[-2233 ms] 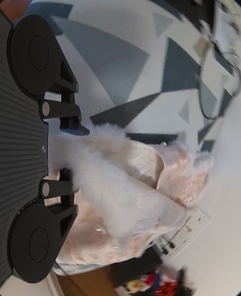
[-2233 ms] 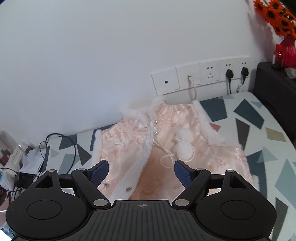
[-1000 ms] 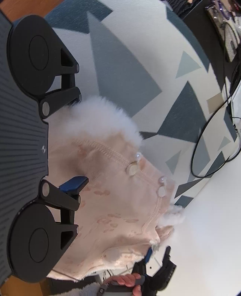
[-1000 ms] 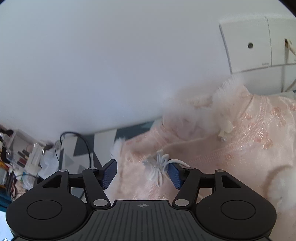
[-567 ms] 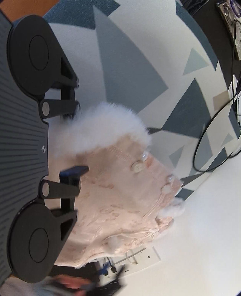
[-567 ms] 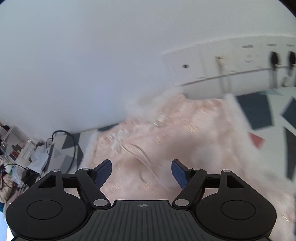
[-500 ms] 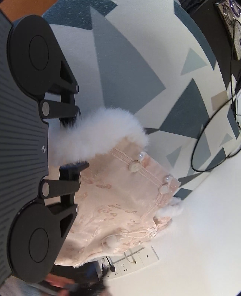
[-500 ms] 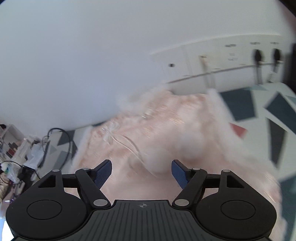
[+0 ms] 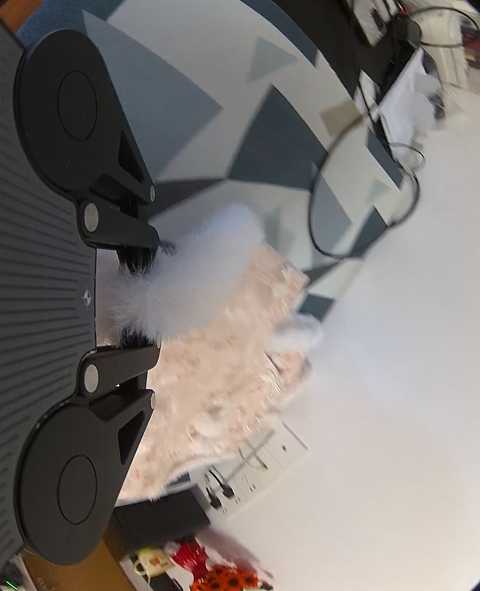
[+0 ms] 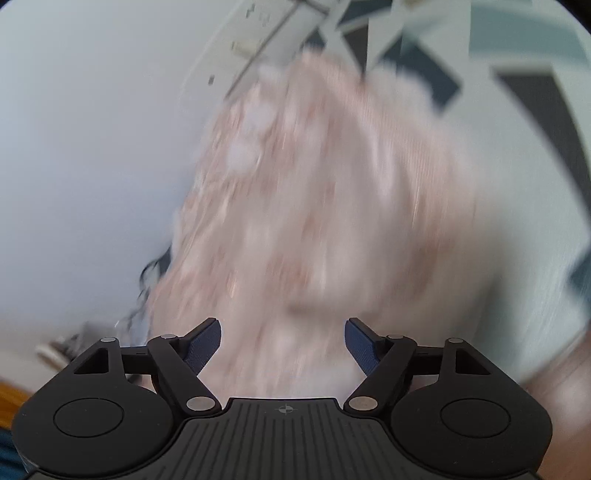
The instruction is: Fold clothes
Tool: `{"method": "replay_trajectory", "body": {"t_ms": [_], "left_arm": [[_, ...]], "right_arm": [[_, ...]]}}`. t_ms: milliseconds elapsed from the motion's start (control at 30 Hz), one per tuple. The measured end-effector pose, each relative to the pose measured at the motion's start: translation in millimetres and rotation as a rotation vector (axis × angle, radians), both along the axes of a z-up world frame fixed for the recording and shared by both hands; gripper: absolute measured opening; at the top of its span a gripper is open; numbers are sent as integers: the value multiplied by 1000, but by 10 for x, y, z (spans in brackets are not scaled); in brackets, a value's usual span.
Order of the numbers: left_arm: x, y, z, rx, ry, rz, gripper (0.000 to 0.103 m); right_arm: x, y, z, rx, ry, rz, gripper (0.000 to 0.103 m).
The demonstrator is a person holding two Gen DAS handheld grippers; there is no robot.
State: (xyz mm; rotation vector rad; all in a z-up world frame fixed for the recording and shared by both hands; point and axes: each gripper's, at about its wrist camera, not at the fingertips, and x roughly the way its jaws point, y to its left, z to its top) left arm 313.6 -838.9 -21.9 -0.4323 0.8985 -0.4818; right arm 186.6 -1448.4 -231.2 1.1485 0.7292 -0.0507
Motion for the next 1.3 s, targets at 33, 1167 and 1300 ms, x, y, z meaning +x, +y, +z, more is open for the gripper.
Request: {"method": "replay_trajectory", "body": {"t_ms": [33, 1167, 1300], "left_arm": [[1, -10, 30, -14, 2, 1, 14], [-227, 188, -190, -57, 190, 371, 10], [-294, 11, -257, -29, 204, 332, 10]], "right_arm": [[-2, 149, -59, 10, 0, 24, 73], [418, -1119, 141, 169, -99, -390, 11], [781, -1421, 717, -40, -190, -255, 9]]}}
